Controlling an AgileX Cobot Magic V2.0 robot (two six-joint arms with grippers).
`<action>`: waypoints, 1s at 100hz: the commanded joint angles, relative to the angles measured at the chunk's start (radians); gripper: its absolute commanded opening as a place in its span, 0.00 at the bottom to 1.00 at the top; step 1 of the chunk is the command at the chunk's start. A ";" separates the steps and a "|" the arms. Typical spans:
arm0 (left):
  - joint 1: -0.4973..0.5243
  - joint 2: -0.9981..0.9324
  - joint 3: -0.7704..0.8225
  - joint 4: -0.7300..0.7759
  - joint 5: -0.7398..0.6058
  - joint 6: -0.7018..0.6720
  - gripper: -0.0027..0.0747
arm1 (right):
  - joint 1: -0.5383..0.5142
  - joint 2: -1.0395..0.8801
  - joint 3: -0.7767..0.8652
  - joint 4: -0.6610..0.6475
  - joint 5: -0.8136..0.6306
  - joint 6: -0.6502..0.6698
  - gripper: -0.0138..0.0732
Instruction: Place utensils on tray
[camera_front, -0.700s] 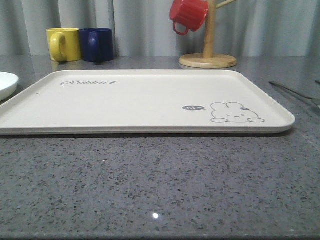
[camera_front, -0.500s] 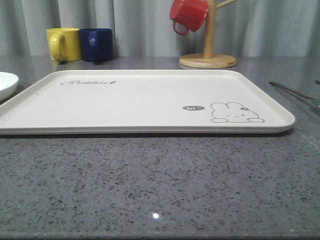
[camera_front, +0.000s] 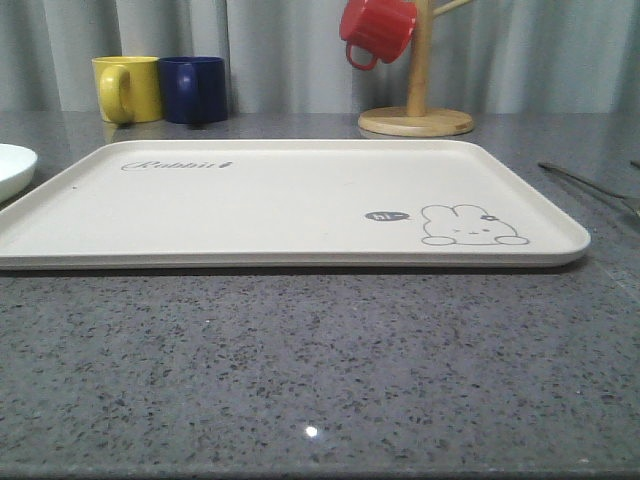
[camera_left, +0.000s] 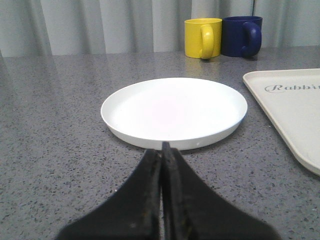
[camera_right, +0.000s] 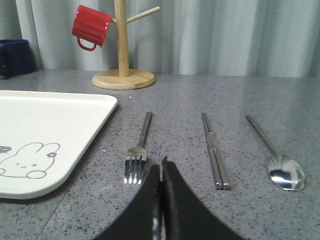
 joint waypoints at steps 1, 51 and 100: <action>-0.001 -0.035 0.029 -0.007 -0.090 -0.012 0.01 | -0.006 -0.012 -0.001 0.000 -0.082 -0.008 0.09; -0.001 -0.029 -0.057 -0.007 -0.171 -0.010 0.01 | -0.006 -0.012 -0.001 0.000 -0.082 -0.008 0.09; -0.001 0.464 -0.527 -0.009 0.222 -0.028 0.01 | -0.006 -0.012 -0.001 0.000 -0.082 -0.008 0.09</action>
